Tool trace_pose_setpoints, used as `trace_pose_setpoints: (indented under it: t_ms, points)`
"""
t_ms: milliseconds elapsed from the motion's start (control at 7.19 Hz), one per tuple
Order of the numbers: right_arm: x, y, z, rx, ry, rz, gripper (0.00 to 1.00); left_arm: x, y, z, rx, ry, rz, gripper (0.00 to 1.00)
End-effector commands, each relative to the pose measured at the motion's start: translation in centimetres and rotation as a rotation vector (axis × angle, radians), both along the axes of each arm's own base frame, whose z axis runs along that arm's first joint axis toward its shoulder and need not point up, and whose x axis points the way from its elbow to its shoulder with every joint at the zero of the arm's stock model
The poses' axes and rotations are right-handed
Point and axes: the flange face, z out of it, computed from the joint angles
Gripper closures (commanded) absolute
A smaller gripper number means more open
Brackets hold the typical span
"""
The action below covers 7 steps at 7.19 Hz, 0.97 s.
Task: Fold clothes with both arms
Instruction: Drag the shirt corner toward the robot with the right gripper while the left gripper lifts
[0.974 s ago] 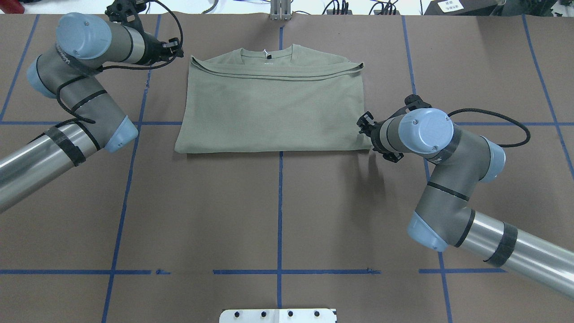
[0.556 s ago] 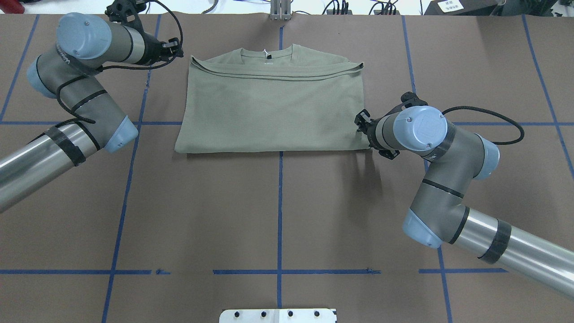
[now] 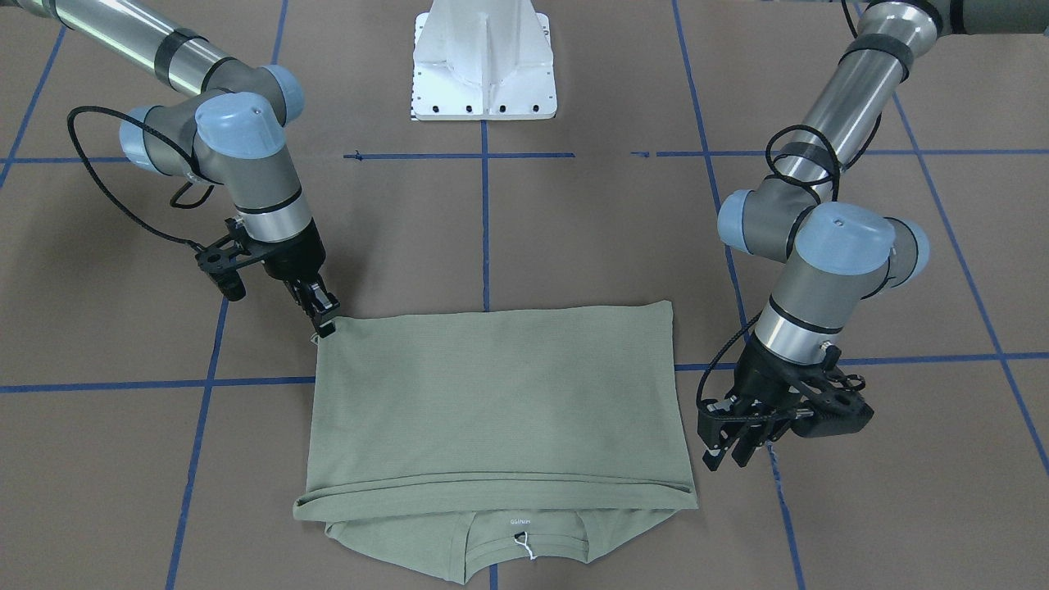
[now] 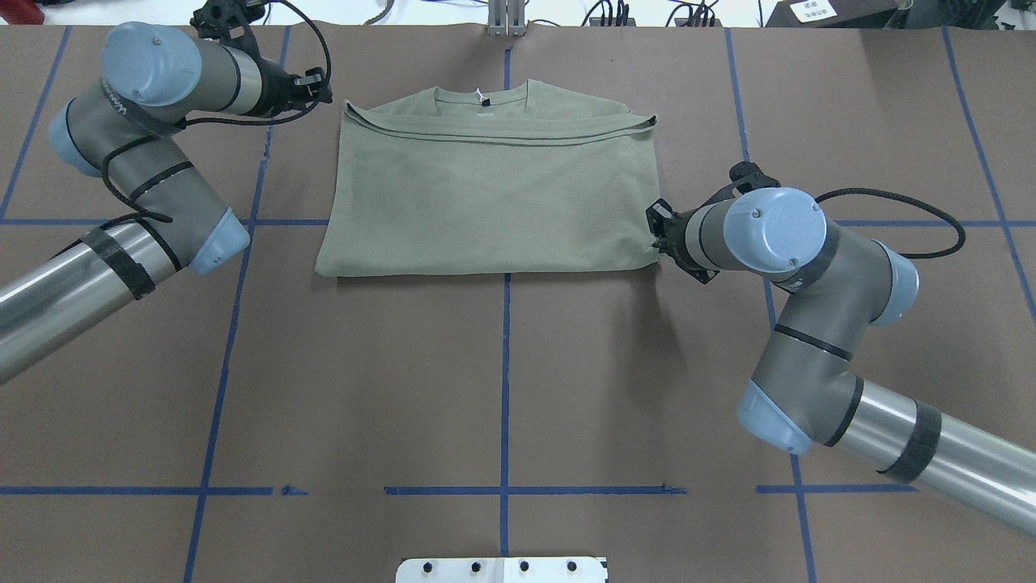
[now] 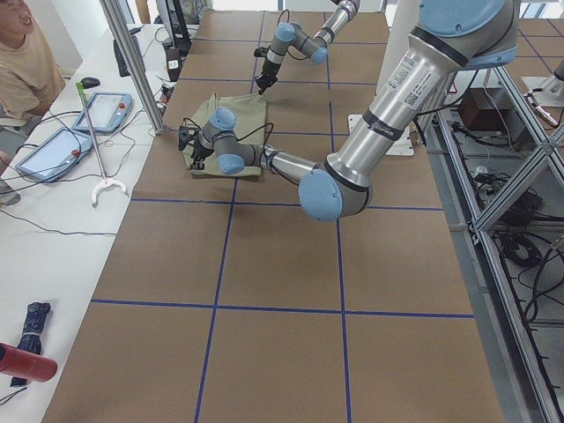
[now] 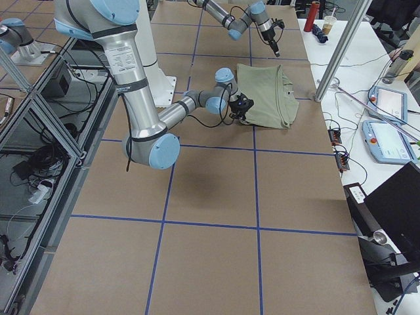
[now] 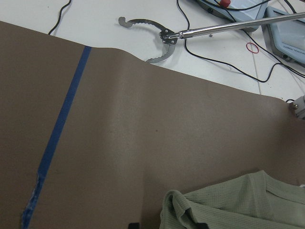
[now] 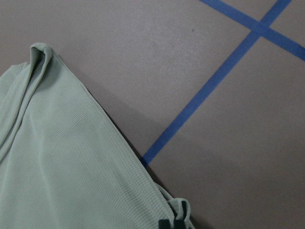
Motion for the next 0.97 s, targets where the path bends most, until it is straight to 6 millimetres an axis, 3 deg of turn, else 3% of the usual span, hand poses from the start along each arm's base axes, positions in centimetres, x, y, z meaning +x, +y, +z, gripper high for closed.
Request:
trace_pose_setpoints:
  t_ms: [0, 278, 417, 556, 696, 835]
  points:
    - [3.4, 8.1, -2.8, -0.010, 0.011, -0.082, 1.00, -0.1, 0.7, -1.5, 0.014, 0.038, 0.037, 0.50]
    - [5.2, 17.8, -5.6, -0.067, 0.082, -0.220, 1.00, -0.9, 4.9, -3.8, 0.019, 0.132, 0.145, 0.50]
    - [4.0, 21.8, -5.6, -0.101, 0.139, -0.300, 1.00, -1.2, 6.6, -4.9, -0.020, 0.200, 0.192, 0.50]
    - [3.6, 25.2, -5.4, -0.125, 0.164, -0.369, 1.00, -0.6, 7.8, -6.4, -0.067, 0.258, 0.192, 0.50]
    - [3.4, 27.4, -5.1, -0.157, 0.163, -0.416, 1.00, 0.8, 9.3, -7.2, -0.067, 0.273, 0.219, 0.50]
    - [3.5, 27.9, -5.4, -0.177, 0.150, -0.443, 0.60, 1.3, 10.2, -8.0, -0.075, 0.291, 0.227, 0.46]
